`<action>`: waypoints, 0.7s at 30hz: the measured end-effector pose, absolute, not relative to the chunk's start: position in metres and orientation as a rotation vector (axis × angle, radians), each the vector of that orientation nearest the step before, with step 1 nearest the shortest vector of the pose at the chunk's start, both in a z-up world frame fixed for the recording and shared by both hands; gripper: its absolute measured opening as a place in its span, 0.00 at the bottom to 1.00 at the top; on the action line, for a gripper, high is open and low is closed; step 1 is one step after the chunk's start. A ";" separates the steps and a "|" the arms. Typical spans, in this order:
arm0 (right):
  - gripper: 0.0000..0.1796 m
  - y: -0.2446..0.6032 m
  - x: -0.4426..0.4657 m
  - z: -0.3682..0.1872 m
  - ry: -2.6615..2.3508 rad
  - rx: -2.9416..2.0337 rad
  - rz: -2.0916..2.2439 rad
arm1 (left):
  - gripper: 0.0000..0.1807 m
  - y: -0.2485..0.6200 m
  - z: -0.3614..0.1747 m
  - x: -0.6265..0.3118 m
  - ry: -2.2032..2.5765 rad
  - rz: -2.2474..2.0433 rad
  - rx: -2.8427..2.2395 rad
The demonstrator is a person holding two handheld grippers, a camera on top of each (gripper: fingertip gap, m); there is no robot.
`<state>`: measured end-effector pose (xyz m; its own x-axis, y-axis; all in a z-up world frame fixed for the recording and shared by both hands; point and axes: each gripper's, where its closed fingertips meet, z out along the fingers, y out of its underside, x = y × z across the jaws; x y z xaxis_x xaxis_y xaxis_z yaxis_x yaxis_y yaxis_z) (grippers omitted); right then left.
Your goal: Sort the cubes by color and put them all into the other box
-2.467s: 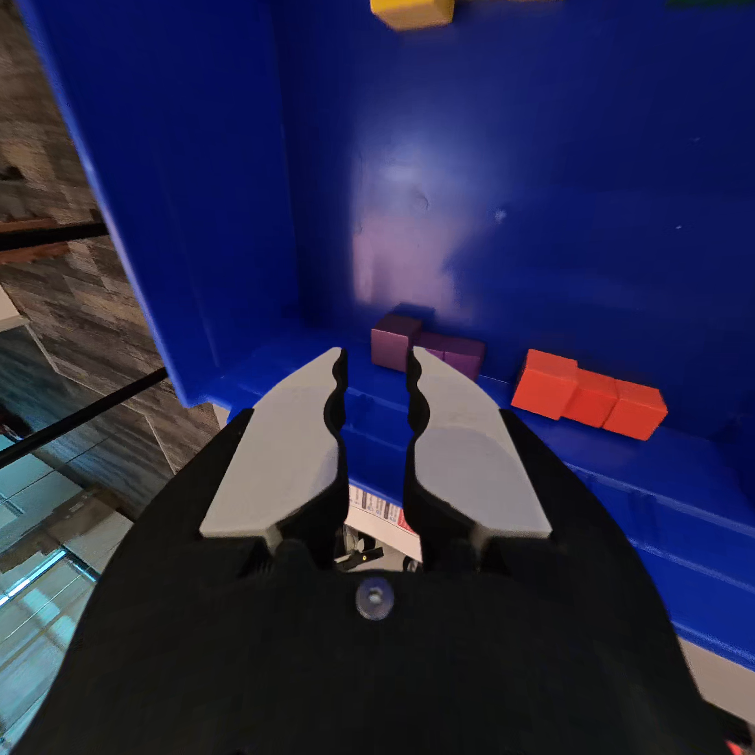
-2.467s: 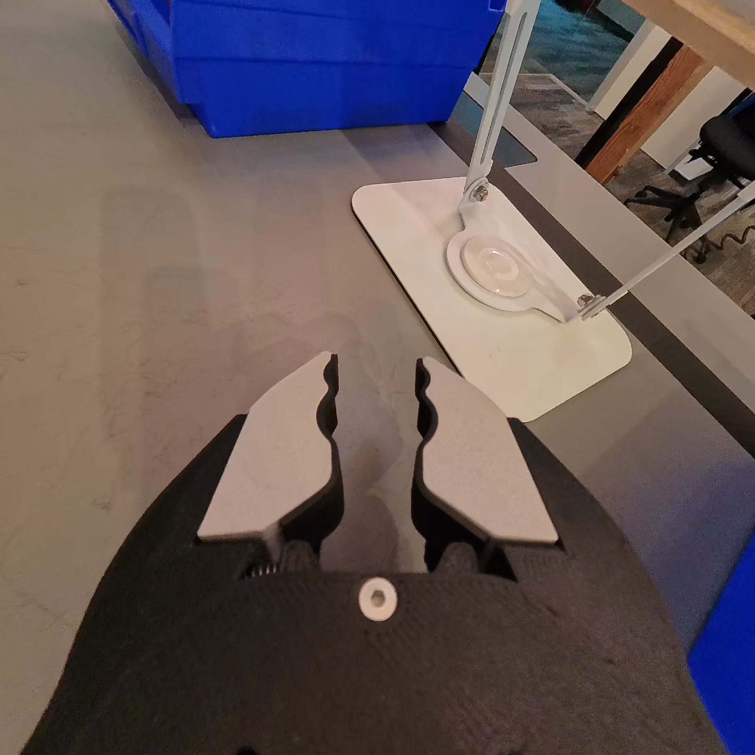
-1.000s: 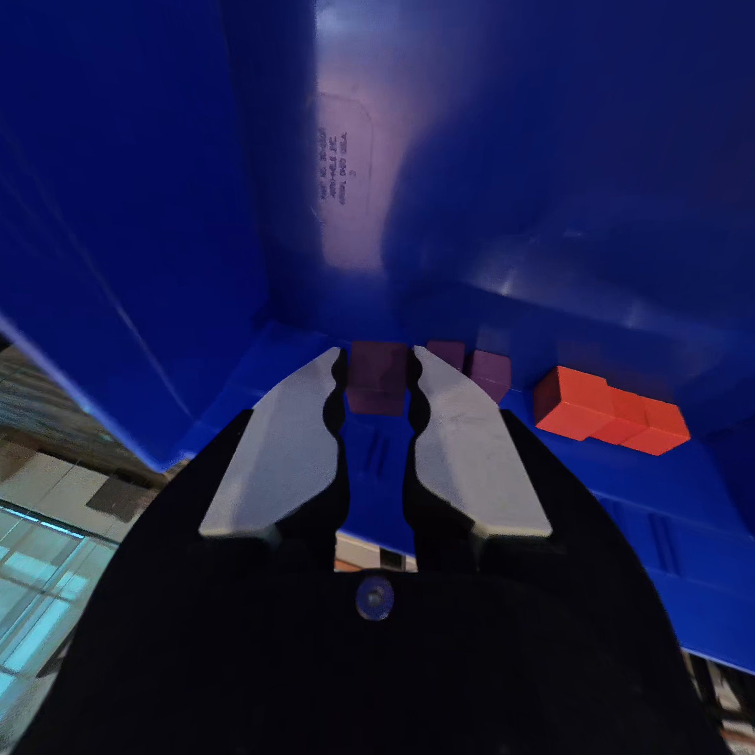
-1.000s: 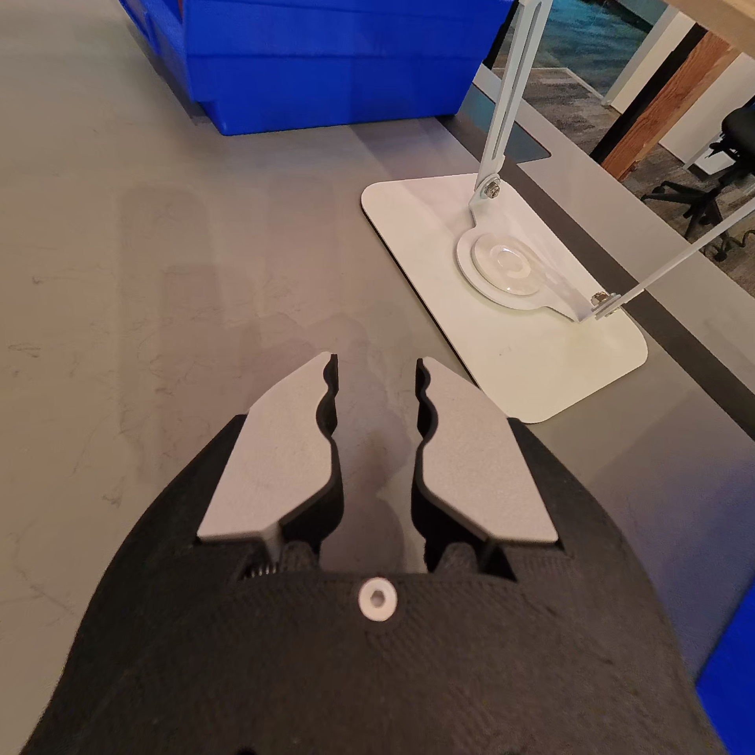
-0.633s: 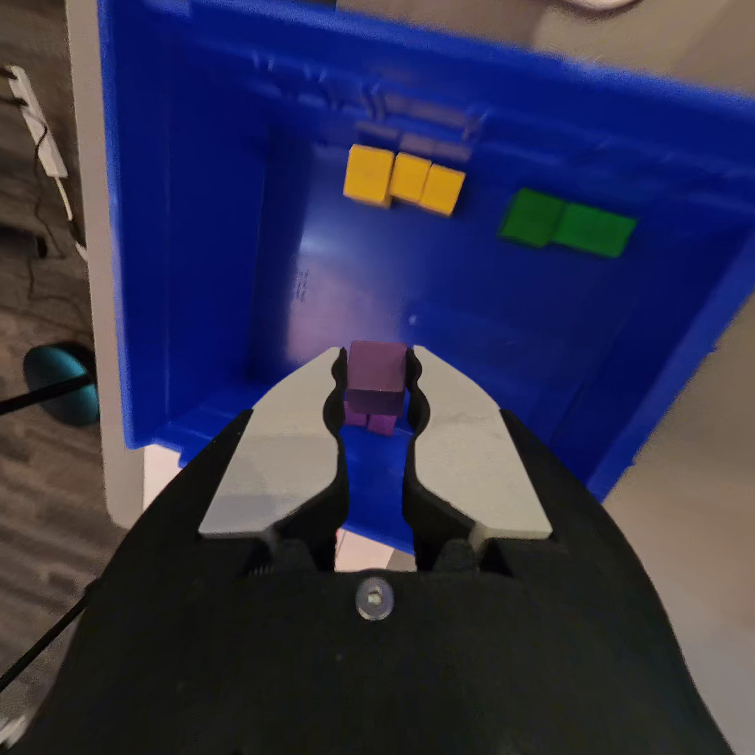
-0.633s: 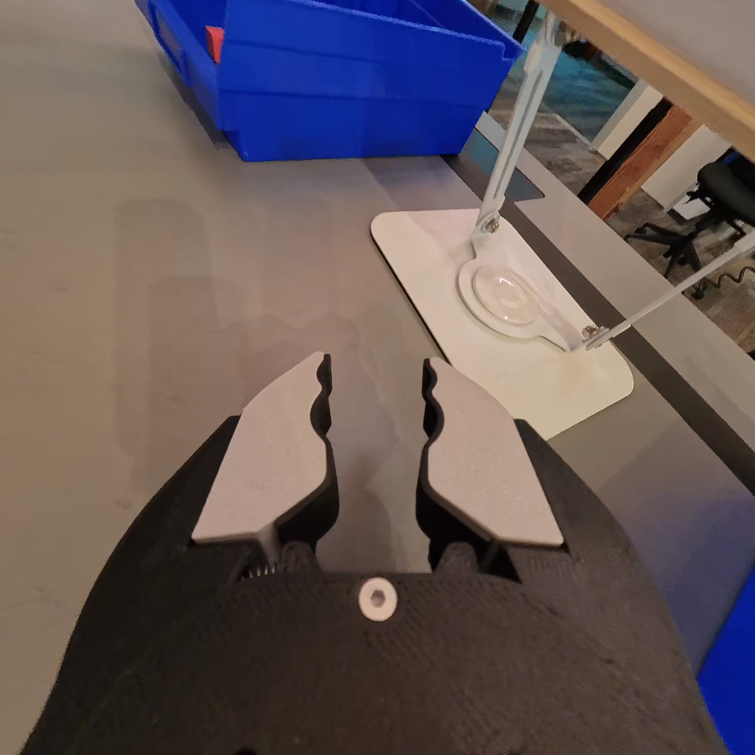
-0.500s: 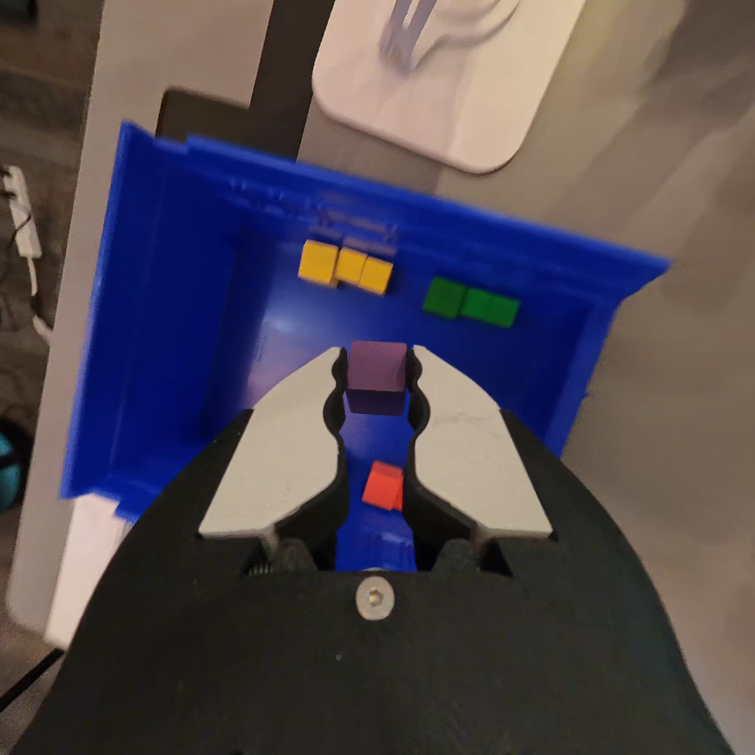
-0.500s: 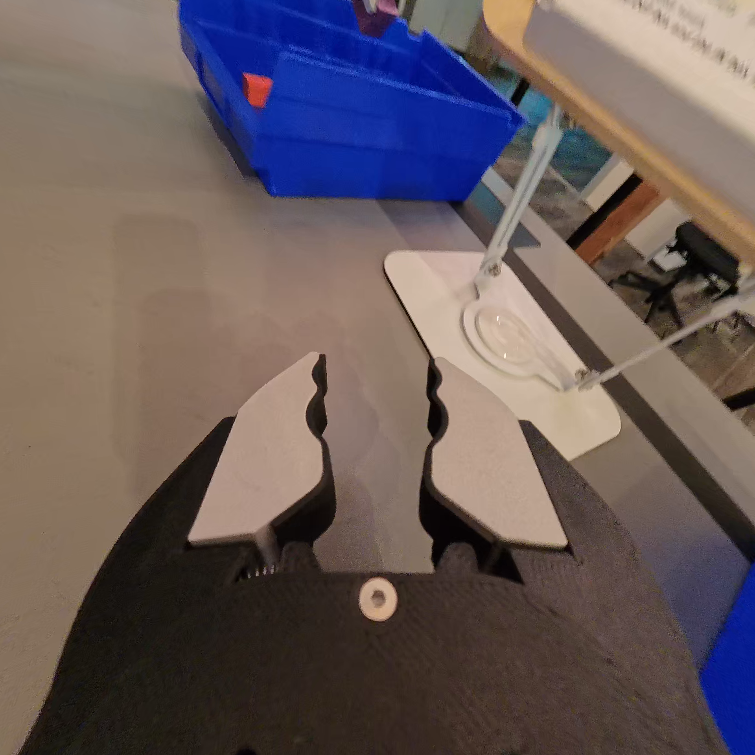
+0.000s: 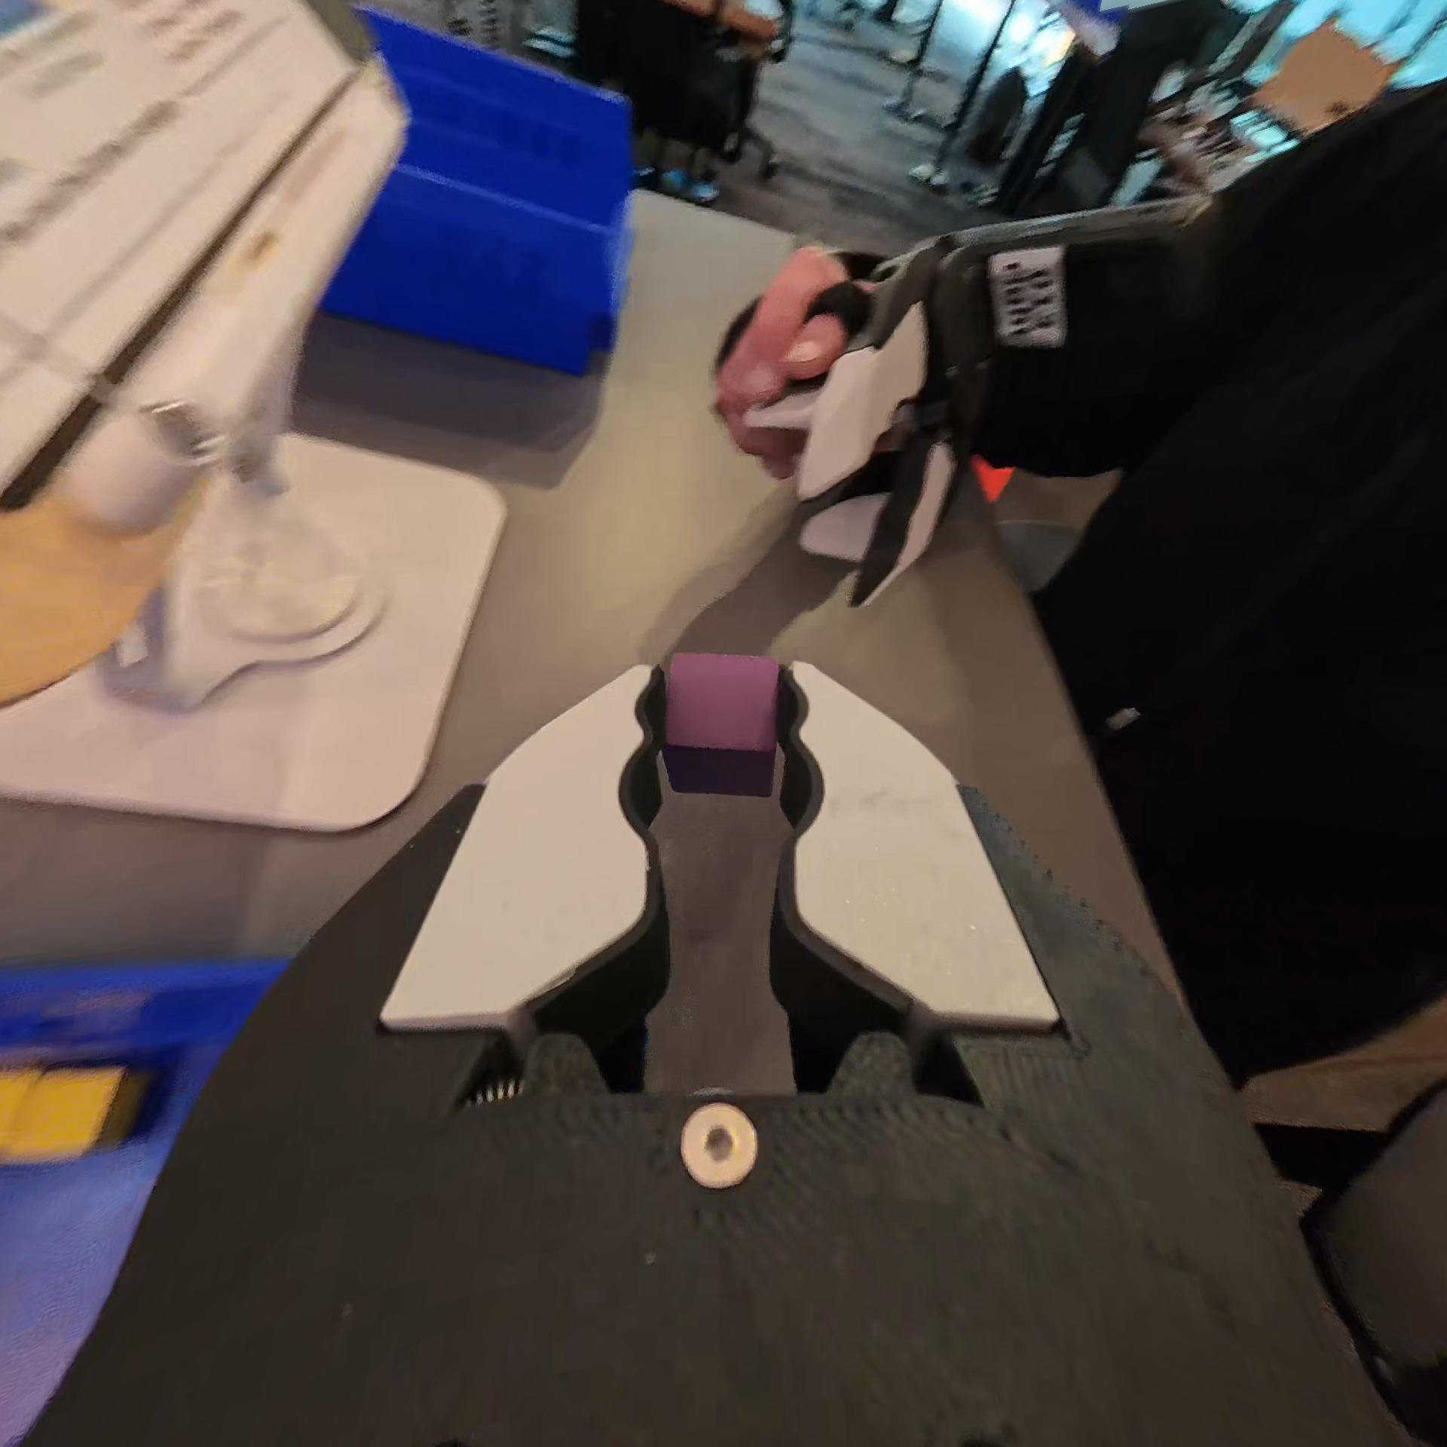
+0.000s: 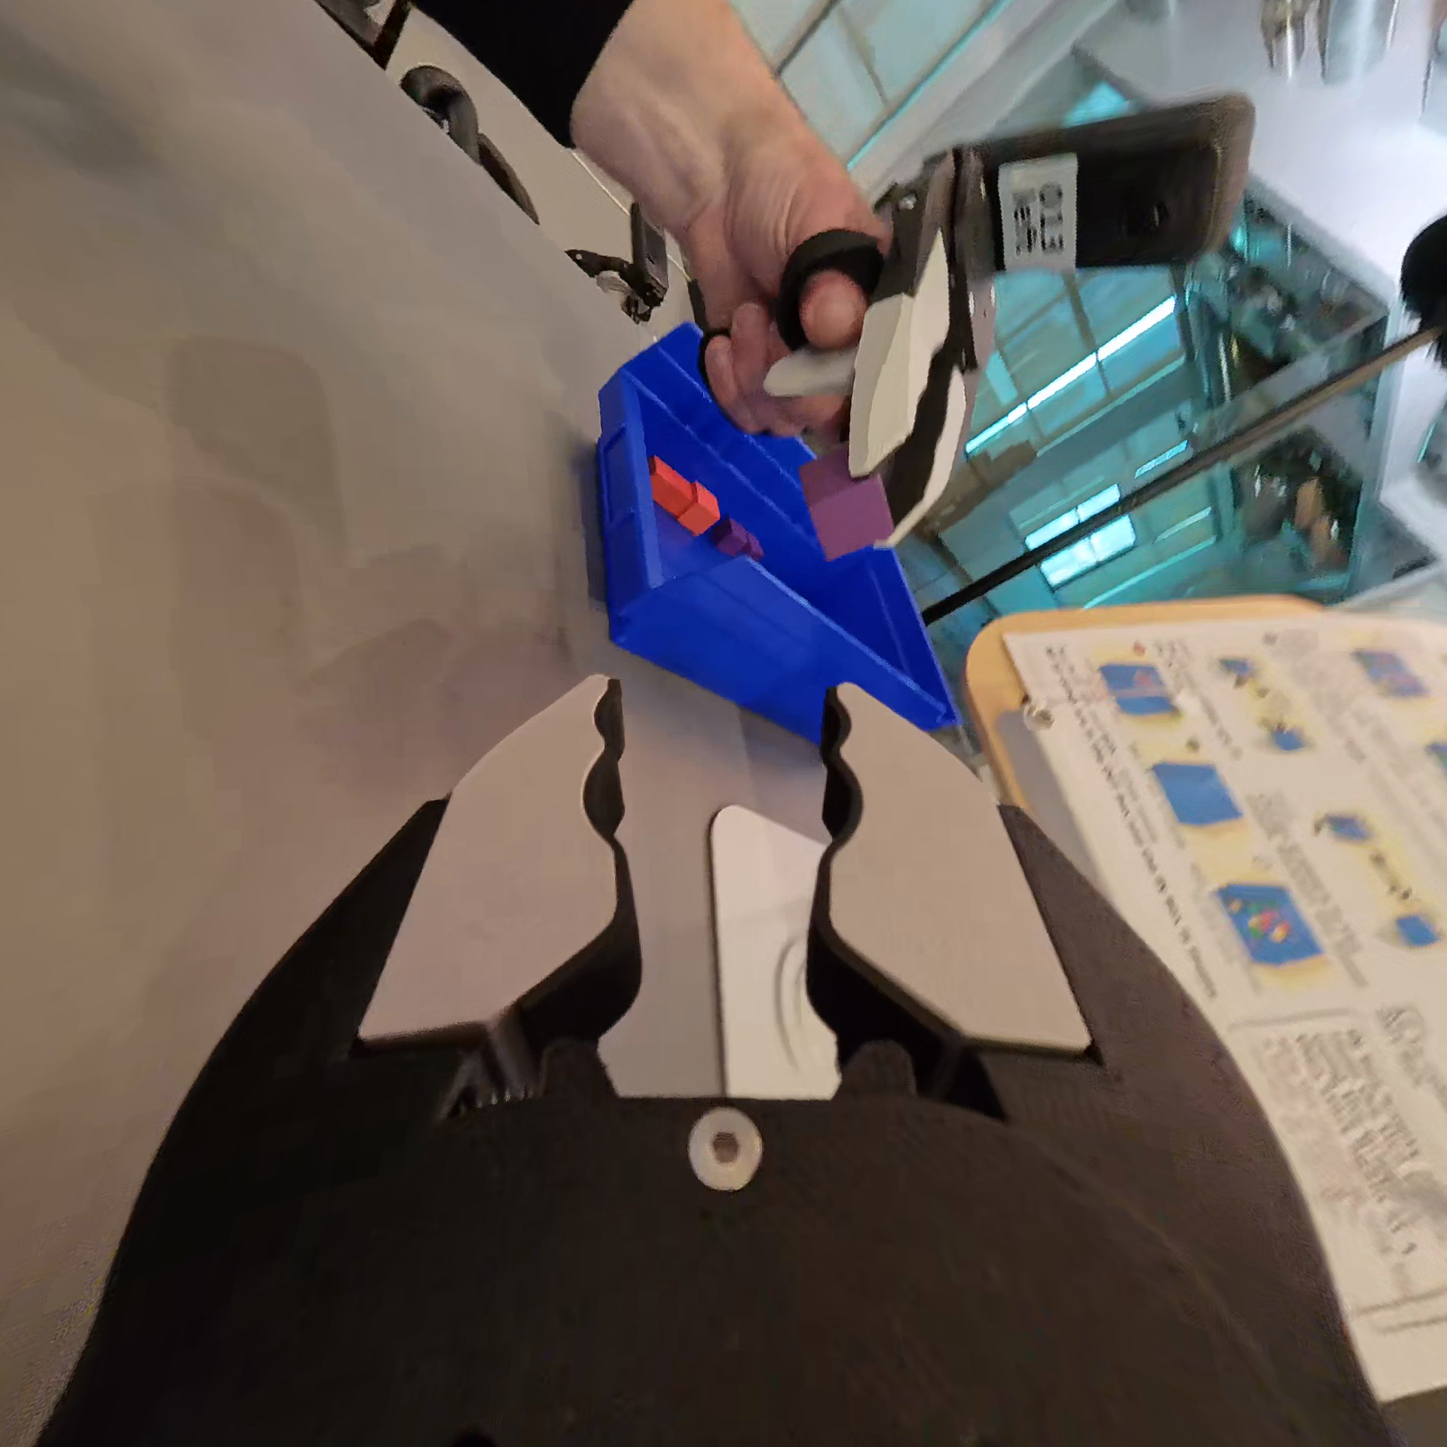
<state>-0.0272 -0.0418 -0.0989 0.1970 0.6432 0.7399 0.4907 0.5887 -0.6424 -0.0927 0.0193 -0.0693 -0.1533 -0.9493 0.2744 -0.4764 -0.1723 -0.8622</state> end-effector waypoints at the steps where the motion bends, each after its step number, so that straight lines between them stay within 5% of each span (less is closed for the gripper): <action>1: 0.27 -0.042 -0.031 -0.094 -1.466 -0.989 0.118 | 0.15 0.010 -0.068 -0.085 1.634 -1.331 -1.612; 11: 0.28 -0.044 -0.049 -0.067 -1.529 -0.802 -0.022 | 0.15 -0.039 -0.058 -0.037 1.737 -1.597 -1.440; 21: 0.16 -0.047 -0.049 -0.072 -1.556 -0.785 -0.047 | 0.15 -0.060 -0.064 -0.019 1.808 -1.672 -1.403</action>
<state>-0.0494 -0.0469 -0.0721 0.0658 0.4442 0.8935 0.4977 0.7615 -0.4152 -0.0185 -0.0596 -0.0644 -0.4750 -0.7950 0.3774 -0.4383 -0.1582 -0.8848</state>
